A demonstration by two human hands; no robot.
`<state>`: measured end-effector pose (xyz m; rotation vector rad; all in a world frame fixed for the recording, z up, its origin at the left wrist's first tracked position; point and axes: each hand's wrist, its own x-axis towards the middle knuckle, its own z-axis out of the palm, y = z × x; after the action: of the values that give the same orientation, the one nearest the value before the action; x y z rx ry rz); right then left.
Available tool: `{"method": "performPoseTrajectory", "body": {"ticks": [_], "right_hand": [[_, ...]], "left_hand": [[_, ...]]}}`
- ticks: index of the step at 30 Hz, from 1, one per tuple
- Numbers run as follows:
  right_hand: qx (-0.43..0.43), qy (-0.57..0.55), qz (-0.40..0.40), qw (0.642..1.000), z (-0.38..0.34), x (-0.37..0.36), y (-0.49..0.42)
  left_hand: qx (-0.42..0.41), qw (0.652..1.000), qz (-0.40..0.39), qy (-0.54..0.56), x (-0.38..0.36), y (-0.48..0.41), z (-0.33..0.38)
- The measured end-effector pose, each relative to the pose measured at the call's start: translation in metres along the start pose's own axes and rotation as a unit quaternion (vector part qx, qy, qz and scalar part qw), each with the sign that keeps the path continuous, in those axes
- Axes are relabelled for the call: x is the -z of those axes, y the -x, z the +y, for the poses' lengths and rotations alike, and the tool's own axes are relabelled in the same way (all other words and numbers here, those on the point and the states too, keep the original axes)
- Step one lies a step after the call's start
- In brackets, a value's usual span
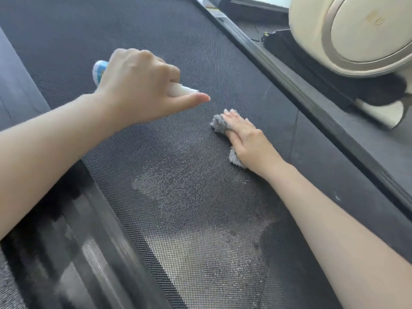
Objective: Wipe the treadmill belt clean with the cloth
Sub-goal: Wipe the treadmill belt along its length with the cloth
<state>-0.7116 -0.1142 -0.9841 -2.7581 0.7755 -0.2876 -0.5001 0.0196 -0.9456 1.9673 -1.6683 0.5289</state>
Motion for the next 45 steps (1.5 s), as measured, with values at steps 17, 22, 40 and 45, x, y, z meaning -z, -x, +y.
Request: {"method": "performPoseTrajectory", "body": {"ticks": [17, 22, 40, 45], "right_hand": [[-0.204, 0.057, 0.023, 0.977, 0.119, 0.046, -0.002], [-0.255, 0.049, 0.038, 0.965, 0.140, 0.051, 0.000], [-0.333, 0.070, 0.040, 0.940, 0.163, 0.067, 0.019], [-0.335, 0.061, 0.042, 0.939, 0.157, 0.067, 0.029]], "left_hand": [[-0.044, 0.999, -0.009, 0.008, -0.016, -0.013, 0.034], [-0.045, 0.999, -0.008, -0.002, -0.018, -0.010, 0.035], [-0.081, 0.996, -0.015, 0.017, -0.021, -0.009, 0.060], [-0.087, 0.996, -0.021, 0.019, -0.019, -0.009, 0.062]]}}
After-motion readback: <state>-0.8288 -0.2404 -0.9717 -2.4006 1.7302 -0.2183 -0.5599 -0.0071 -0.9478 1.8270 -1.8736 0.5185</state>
